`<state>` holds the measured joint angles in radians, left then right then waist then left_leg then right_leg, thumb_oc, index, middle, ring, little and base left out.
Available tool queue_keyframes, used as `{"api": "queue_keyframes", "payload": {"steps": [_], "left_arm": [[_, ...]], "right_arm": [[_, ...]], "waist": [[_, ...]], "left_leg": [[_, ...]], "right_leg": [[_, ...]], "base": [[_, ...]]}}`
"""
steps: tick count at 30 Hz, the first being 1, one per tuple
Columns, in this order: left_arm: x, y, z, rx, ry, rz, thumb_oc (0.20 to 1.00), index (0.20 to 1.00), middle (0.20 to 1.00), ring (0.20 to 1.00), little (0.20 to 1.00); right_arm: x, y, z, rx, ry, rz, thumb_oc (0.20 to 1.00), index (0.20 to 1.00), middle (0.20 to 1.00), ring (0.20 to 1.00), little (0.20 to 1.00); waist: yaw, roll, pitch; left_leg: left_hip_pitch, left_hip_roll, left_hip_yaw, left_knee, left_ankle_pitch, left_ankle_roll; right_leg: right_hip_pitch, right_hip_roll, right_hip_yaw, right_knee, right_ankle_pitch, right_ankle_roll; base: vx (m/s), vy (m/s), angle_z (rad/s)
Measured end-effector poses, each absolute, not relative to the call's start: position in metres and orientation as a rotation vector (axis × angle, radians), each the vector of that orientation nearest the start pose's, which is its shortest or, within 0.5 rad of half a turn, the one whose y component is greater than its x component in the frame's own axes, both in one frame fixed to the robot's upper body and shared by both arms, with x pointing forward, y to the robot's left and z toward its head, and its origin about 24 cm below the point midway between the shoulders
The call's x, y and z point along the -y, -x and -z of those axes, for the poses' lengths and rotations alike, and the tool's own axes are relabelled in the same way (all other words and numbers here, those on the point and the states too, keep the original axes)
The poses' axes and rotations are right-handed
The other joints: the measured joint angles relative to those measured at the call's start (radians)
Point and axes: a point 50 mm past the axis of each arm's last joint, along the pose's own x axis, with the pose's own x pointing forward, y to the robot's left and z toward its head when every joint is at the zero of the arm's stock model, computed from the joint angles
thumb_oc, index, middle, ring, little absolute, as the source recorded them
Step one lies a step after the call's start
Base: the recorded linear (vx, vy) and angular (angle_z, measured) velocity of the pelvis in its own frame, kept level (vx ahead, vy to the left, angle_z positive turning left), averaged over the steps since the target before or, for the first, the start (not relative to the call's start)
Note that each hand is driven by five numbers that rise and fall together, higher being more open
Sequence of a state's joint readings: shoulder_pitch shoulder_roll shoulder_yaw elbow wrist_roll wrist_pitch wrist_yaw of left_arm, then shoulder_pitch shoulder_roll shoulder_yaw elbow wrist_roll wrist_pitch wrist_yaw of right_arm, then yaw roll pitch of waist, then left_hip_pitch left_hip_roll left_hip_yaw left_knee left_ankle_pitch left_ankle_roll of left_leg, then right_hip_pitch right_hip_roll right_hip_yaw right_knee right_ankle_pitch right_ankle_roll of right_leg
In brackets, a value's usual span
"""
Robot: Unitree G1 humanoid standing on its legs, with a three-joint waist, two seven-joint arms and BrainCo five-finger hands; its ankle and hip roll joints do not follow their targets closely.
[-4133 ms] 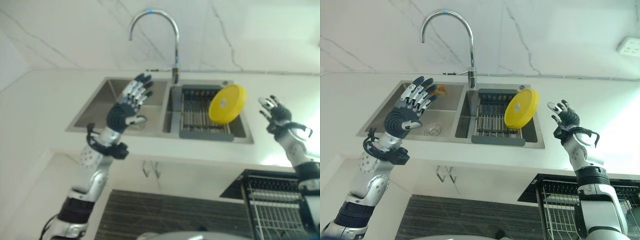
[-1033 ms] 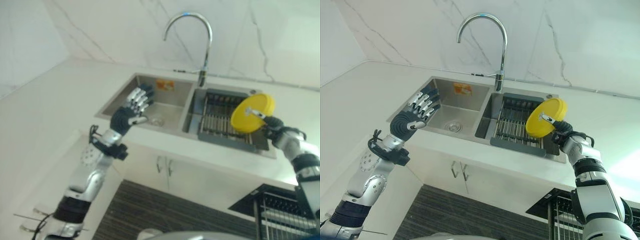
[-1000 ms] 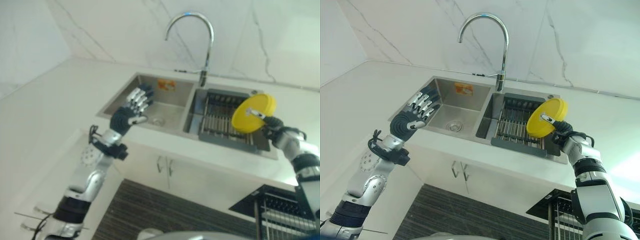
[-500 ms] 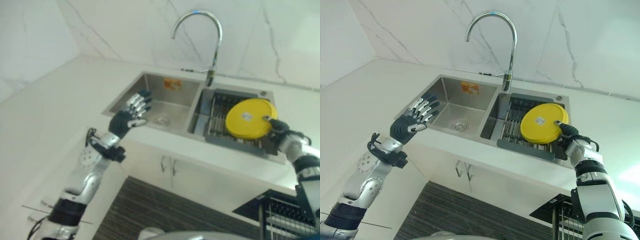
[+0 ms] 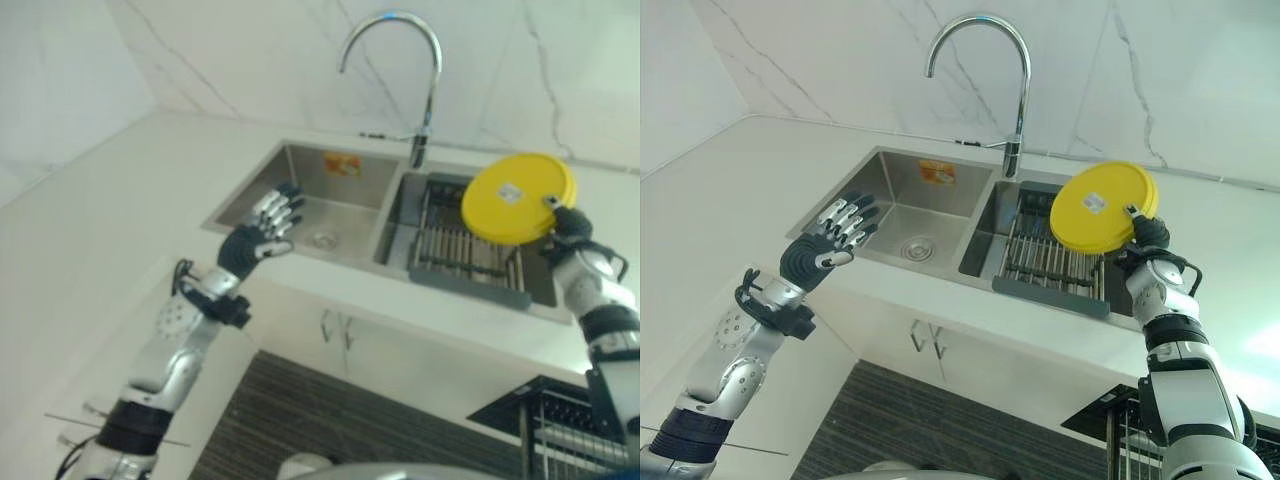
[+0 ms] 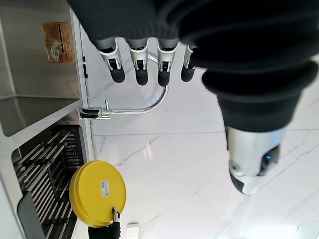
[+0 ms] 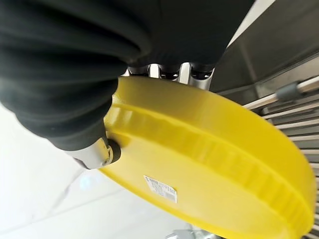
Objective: Place the dishes in the dishwasher.
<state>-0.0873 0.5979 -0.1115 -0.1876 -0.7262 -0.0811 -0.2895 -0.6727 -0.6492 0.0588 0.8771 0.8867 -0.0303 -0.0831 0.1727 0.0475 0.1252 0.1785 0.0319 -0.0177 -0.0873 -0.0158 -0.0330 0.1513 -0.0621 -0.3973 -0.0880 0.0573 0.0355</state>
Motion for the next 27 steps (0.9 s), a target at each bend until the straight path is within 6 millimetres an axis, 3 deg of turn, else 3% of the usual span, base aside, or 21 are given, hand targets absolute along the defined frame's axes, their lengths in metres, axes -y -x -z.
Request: {"api": "queue_keyframes", "payload": {"steps": [8,11,13,14,15,16,17,18,19,21,22,24,25,27], "left_arm": [[-0.186,-0.251,-0.124,0.284,0.154,0.529,1.0,1.0,1.0,1.0,1.0],[-0.192,-0.238,-0.107,0.25,0.209,0.481,1.0,1.0,1.0,1.0,1.0],[-0.188,-0.23,-0.096,0.234,0.269,0.472,1.0,1.0,1.0,1.0,1.0],[-0.188,-0.221,-0.094,0.252,0.309,0.456,1.0,1.0,1.0,1.0,1.0],[-0.189,-0.214,-0.092,0.261,0.325,0.439,1.0,1.0,1.0,1.0,1.0],[-0.193,-0.214,-0.095,0.28,0.302,0.434,1.0,1.0,1.0,1.0,1.0],[-0.196,-0.22,-0.108,0.341,0.254,0.433,1.0,1.0,1.0,1.0,1.0],[-0.194,-0.225,-0.117,0.391,0.241,0.447,1.0,1.0,1.0,1.0,1.0],[-0.191,-0.229,-0.123,0.42,0.225,0.466,1.0,1.0,1.0,1.0,1.0],[-0.186,-0.233,-0.127,0.429,0.201,0.508,1.0,1.0,1.0,1.0,1.0],[-0.186,-0.237,-0.13,0.447,0.19,0.514,1.0,1.0,1.0,1.0,1.0],[-0.187,-0.245,-0.14,0.491,0.13,0.507,1.0,1.0,1.0,1.0,1.0],[-0.185,-0.246,-0.145,0.517,0.105,0.522,1.0,1.0,1.0,1.0,1.0],[-0.185,-0.241,-0.139,0.49,0.095,0.544,1.0,1.0,1.0,1.0,1.0]], "right_arm": [[0.304,-0.343,-0.165,0.304,-0.437,0.292,0.2,0.2,0.2,0.2,0.2],[0.269,-0.315,-0.168,0.425,-0.496,0.147,0.2,0.2,0.2,0.2,0.2],[0.236,-0.277,-0.16,0.52,-0.617,0.056,0.2,0.2,0.2,0.2,0.2],[0.226,-0.245,-0.153,0.569,-0.685,0.057,0.2,0.2,0.2,0.2,0.2],[0.226,-0.226,-0.145,0.584,-0.711,0.084,0.2,0.2,0.2,0.2,0.2],[0.232,-0.226,-0.135,0.567,-0.694,0.133,0.2,0.2,0.2,0.2,0.2],[0.237,-0.229,-0.125,0.523,-0.677,0.178,0.2,0.2,0.2,0.2,0.2],[0.243,-0.228,-0.123,0.509,-0.644,0.199,0.2,0.2,0.2,0.2,0.2],[0.249,-0.229,-0.125,0.497,-0.598,0.198,0.2,0.2,0.2,0.2,0.2],[0.251,-0.23,-0.13,0.511,-0.564,0.168,0.2,0.2,0.2,0.2,0.2],[0.257,-0.227,-0.133,0.533,-0.558,0.193,0.2,0.2,0.2,0.2,0.2],[0.271,-0.214,-0.141,0.589,-0.532,0.249,0.2,0.2,0.2,0.2,0.2],[0.278,-0.211,-0.143,0.612,-0.533,0.285,0.2,0.2,0.2,0.2,0.2],[0.281,-0.205,-0.137,0.614,-0.544,0.338,0.2,0.2,0.2,0.2,0.2]], "waist": [[-0.023,-0.016,0.01],[-0.057,-0.019,0.012],[-0.079,-0.018,0.014],[-0.086,-0.013,0.017],[-0.093,-0.003,0.022],[-0.123,-0.016,0.038],[-0.131,-0.08,0.057],[-0.137,-0.119,0.081],[-0.162,-0.121,0.102],[-0.253,-0.07,0.102],[-0.287,-0.062,0.102],[-0.327,-0.024,0.1],[-0.333,-0.012,0.103],[-0.339,-0.061,0.095]], "left_leg": [[0.004,0.002,0.013,0.0,0.0,0.0],[-0.001,0.006,0.043,0.0,-0.001,0.0],[-0.006,0.013,0.057,0.0,0.0,0.0],[-0.009,0.01,0.067,0.0,-0.001,0.0],[-0.01,0.013,0.086,0.0,-0.001,0.0],[-0.064,0.0,0.089,0.107,-0.021,-0.026],[-0.217,-0.043,0.104,0.341,-0.01,-0.045],[-0.329,-0.059,0.098,0.53,-0.009,-0.055],[-0.391,-0.064,0.073,0.682,-0.074,-0.017],[-0.221,-0.017,0.131,0.422,-0.139,0.029],[-0.177,-0.022,0.155,0.396,-0.156,0.019],[-0.102,-0.015,0.179,0.282,-0.158,0.012],[-0.059,-0.026,0.172,0.181,-0.149,0.042],[-0.026,-0.098,0.185,0.111,-0.091,0.084]], "right_leg": [[-0.003,0.004,0.018,0.0,0.0,0.0],[-0.017,0.008,0.043,0.0,0.0,0.0],[-0.036,0.019,0.066,0.0,0.004,-0.005],[-0.047,0.021,0.082,0.0,0.006,-0.008],[-0.052,0.021,0.094,0.0,0.008,-0.008],[-0.087,0.01,0.118,0.027,0.005,-0.018],[-0.154,-0.052,0.16,0.072,-0.012,-0.057],[-0.171,-0.091,0.168,0.064,0.012,-0.048],[-0.155,-0.101,0.17,0.034,0.058,-0.023],[-0.141,-0.084,0.177,0.048,0.05,0.002],[-0.146,-0.086,0.187,0.064,0.068,0.001],[-0.201,-0.082,0.185,0.106,0.074,0.022],[-0.22,-0.079,0.194,0.114,0.087,0.036],[-0.234,-0.132,0.234,0.102,0.111,0.082]], "base": [[-0.03,-0.028,-0.06],[-0.04,-0.038,-0.22],[-0.13,0.05,-0.26],[-0.26,0.063,-0.29],[-0.36,0.099,-0.44],[-0.4,0.19,-0.58],[-0.33,0.33,-0.58],[-0.21,0.365,-0.63],[-0.19,0.353,-0.56],[-0.24,0.374,-0.43],[-0.24,0.363,-0.09],[-0.14,0.246,0.11],[-0.13,0.286,0.0],[-0.11,0.303,-0.18]]}}
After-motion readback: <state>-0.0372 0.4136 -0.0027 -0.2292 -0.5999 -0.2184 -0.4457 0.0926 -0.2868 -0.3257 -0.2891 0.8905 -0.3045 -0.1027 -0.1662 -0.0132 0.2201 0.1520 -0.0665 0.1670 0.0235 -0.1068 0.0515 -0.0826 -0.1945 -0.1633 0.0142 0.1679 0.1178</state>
